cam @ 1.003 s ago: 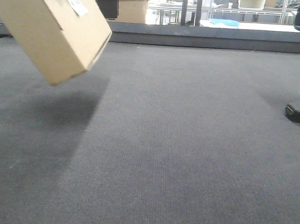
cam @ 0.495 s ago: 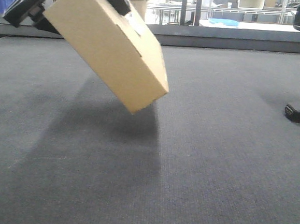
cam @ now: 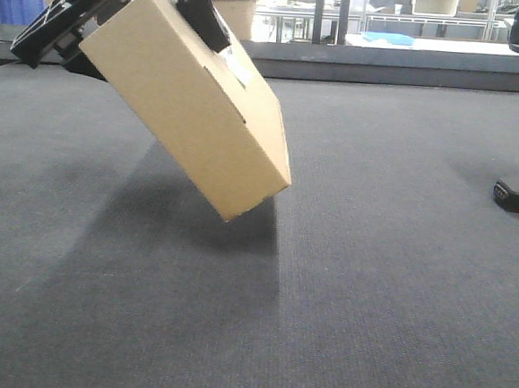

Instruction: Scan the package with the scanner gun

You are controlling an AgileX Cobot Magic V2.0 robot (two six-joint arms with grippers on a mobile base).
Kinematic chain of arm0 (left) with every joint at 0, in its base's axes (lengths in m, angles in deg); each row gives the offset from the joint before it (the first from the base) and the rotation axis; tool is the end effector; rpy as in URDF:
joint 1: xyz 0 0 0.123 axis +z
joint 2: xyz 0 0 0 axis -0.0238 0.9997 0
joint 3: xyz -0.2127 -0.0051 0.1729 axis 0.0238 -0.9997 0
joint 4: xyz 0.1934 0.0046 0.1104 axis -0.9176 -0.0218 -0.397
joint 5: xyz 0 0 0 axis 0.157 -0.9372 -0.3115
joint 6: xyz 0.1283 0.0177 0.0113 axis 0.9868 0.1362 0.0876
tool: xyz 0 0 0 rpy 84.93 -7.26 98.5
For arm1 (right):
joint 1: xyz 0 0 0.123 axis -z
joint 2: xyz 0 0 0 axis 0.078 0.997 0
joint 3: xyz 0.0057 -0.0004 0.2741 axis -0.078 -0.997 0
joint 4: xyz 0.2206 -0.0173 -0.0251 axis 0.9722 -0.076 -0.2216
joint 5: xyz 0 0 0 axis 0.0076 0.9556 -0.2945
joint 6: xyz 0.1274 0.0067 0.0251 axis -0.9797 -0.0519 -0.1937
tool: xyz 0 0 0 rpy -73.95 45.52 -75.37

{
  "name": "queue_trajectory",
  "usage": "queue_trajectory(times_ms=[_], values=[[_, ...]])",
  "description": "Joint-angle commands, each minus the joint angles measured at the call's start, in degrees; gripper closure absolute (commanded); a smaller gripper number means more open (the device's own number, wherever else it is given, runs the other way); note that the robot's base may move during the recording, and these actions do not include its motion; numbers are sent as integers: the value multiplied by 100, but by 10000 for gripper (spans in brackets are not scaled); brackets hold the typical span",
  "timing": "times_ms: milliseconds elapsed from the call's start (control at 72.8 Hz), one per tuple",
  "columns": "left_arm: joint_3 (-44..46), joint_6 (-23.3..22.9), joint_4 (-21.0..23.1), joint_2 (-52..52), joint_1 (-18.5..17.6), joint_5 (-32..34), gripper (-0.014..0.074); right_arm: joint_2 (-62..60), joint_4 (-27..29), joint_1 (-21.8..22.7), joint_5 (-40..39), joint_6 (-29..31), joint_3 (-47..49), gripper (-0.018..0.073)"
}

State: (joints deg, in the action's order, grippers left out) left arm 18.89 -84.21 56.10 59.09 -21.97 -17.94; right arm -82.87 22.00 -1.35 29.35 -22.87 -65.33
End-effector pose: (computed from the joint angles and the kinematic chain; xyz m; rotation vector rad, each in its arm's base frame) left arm 0.3004 -0.1629 0.2630 -0.1488 2.5332 -0.8660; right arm 0.0772 -0.0035 0.2065 0.0572 1.5610 -0.0192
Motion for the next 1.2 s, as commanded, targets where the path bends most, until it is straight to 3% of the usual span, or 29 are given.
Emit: queue_trajectory(times_ms=[0,206,399,591,1182], values=[[2,24,17,-12,-37,21,708,-23,-23,34,-132,11,2,728],[-9,42,-146,-12,-37,-99,708,-23,-23,34,-522,11,2,728],[-8,42,-135,-12,-37,-113,708,109,-113,22,524,11,826,728],[-8,42,-135,-12,-37,-113,708,1060,-373,22,702,11,1649,728],[-8,54,-135,-12,-37,-113,708,3812,-83,22,-860,-1,1851,728]])
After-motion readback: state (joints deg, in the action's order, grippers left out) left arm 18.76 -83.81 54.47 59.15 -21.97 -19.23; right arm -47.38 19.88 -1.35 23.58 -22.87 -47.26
